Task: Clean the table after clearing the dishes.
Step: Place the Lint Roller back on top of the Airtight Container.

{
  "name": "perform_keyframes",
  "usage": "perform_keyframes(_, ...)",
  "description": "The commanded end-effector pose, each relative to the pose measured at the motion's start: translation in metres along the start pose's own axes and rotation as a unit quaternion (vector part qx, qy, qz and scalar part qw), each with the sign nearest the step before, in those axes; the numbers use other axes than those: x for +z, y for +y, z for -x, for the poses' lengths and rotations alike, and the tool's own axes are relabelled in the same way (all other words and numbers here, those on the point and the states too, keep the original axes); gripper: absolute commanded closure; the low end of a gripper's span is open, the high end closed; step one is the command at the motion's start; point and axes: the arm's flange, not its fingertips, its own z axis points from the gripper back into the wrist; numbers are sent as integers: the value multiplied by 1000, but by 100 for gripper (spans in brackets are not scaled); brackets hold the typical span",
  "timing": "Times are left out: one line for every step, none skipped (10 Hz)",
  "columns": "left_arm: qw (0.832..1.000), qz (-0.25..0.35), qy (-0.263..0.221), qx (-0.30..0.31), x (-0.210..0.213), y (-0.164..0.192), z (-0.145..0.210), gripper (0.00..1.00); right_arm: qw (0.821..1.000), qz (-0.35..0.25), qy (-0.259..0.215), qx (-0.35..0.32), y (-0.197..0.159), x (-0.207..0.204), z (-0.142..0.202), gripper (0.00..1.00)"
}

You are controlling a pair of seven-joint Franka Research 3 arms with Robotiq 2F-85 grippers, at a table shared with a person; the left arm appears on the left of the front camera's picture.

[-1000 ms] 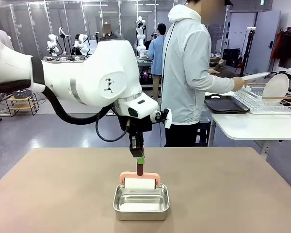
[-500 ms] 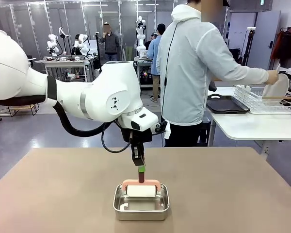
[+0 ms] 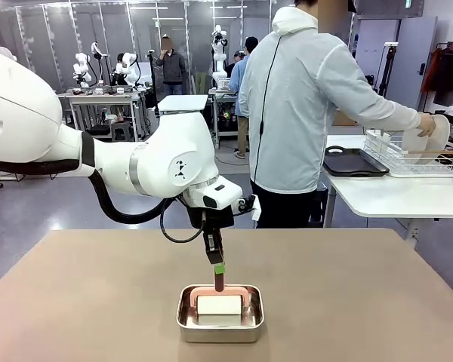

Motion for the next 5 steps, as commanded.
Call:
perform_keyframes(1000,1,-6,-2,-13,6,6,78,1000,-4,0,7,3,0,3,0)
perform_keyframes(1000,4,-3,-7,-11,5,6,67,1000,-4,0,7,3,0,3,0)
perform_keyframes(1000,9,-6,-17,-3,3,5,40,1000,-4,0,7,3,0,3,0)
perform_keyframes(1000,-2,-4,-24,6,1,3,30,1000,-4,0,7,3,0,3,0)
perform_keyframes(1000,-9,-2,-26,15,1,2,3,1000,-4,0,7,3,0,3,0)
